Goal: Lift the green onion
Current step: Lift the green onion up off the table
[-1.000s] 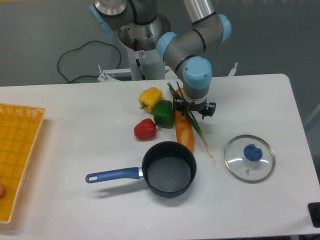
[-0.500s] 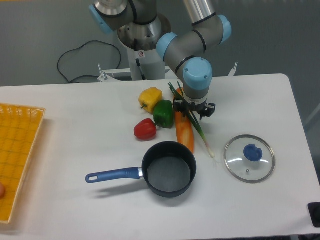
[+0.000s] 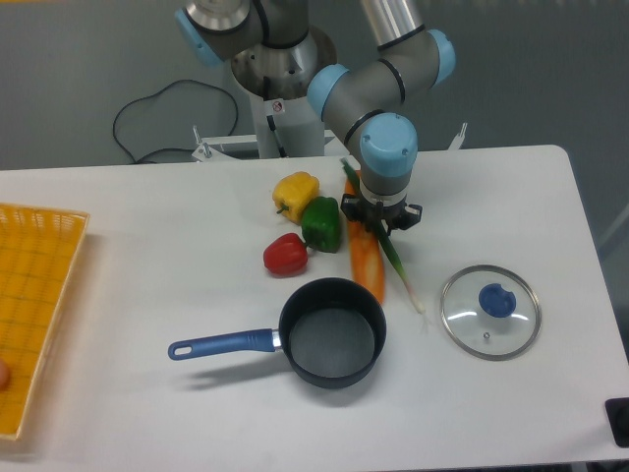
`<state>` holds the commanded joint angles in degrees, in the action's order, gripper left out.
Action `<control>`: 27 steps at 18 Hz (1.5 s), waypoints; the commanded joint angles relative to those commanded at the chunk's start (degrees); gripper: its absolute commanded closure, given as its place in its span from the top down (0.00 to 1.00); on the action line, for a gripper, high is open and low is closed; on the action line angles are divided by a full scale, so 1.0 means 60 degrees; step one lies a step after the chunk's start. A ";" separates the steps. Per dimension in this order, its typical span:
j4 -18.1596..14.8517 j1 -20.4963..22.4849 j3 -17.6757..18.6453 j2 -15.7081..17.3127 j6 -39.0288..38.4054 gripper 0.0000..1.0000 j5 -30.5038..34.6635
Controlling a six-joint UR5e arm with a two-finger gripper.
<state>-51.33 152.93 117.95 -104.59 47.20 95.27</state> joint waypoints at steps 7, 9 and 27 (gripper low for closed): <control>-0.0015 0.0015 -0.0058 0.0044 0.0000 0.07 -0.0015; -0.0044 0.0058 -0.0102 0.0102 0.0015 0.07 0.0000; -0.1333 0.0776 -0.1259 0.1025 -0.0015 0.07 -0.2342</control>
<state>-59.33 157.59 110.39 -98.44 47.11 81.22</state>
